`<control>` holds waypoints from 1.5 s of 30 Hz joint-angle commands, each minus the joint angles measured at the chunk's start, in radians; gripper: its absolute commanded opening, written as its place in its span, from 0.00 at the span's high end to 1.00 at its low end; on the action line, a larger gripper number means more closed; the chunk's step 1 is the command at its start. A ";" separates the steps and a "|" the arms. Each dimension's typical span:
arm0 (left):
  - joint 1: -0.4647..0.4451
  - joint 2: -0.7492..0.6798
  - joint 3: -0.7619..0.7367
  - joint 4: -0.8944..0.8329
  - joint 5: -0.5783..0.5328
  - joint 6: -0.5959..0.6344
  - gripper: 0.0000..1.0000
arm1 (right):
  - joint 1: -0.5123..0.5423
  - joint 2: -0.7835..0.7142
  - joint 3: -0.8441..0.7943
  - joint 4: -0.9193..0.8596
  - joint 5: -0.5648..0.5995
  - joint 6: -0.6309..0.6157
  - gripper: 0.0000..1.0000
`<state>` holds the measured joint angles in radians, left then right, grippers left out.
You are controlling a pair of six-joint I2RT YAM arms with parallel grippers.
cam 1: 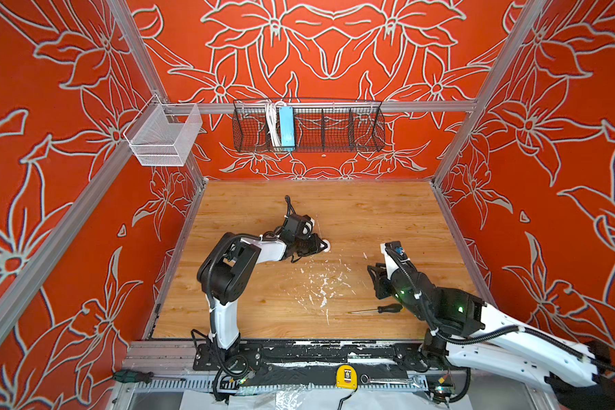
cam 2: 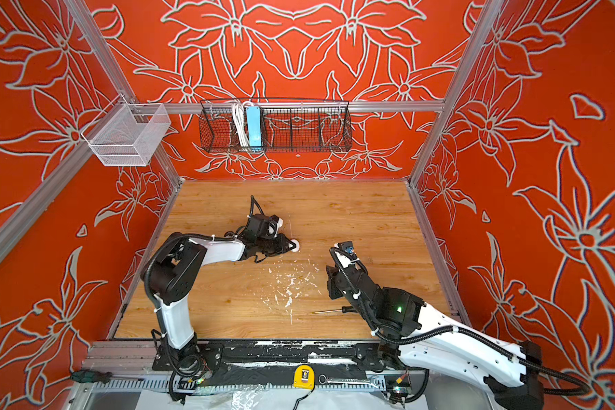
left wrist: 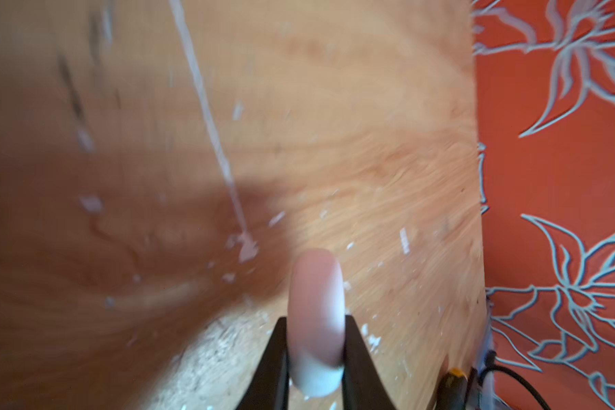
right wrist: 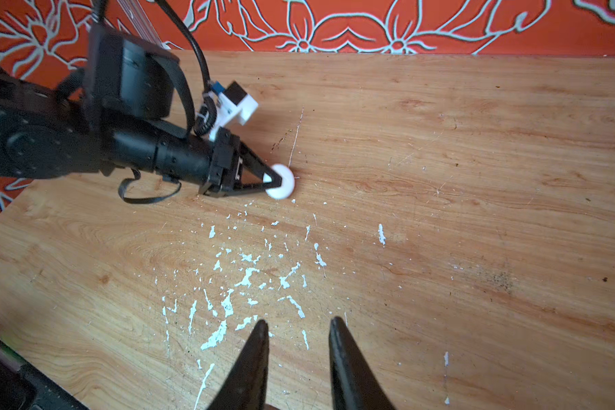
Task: Insert the wireless bluetooth earbuds into the charging case
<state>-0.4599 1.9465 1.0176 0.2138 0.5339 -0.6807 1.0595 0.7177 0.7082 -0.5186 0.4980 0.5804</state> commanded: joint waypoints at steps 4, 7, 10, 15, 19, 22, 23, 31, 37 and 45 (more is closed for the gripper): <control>-0.005 0.032 0.027 -0.093 0.032 -0.039 1.00 | -0.006 -0.003 -0.022 0.015 0.040 0.006 0.69; -0.005 0.037 0.052 -0.141 0.018 -0.010 1.00 | -0.007 -0.003 -0.025 0.017 0.043 0.005 0.68; -0.005 0.029 0.052 -0.151 0.008 0.010 0.83 | -0.008 -0.008 -0.028 0.017 0.049 0.003 0.66; -0.005 -0.054 0.036 -0.192 -0.073 0.081 0.32 | -0.012 -0.023 -0.017 0.008 0.105 -0.021 0.46; -0.005 -0.161 0.033 -0.242 -0.138 0.163 0.27 | -0.016 -0.026 0.065 -0.054 0.255 -0.004 0.35; -0.005 -0.306 -0.016 -0.252 -0.241 0.230 0.25 | -0.018 -0.077 0.054 0.047 0.428 -0.052 0.31; -0.006 -0.368 -0.037 -0.259 -0.292 0.260 0.25 | -0.019 -0.102 0.021 0.160 0.450 -0.153 0.29; -0.004 -0.803 -0.360 -0.103 -1.046 0.460 0.00 | -0.336 -0.153 -0.308 0.973 0.544 -0.855 0.19; 0.016 -0.908 -0.579 0.201 -1.249 0.726 0.02 | -0.725 -0.216 -0.452 0.759 0.309 -0.482 0.10; 0.154 -0.560 -0.486 0.186 -1.337 0.727 0.02 | -0.836 0.066 -0.488 0.887 0.096 -0.517 0.02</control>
<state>-0.3317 1.2907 0.4793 0.3843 -0.7013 0.0383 0.2417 0.6621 0.1986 0.3103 0.7040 0.0586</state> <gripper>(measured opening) 0.979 0.984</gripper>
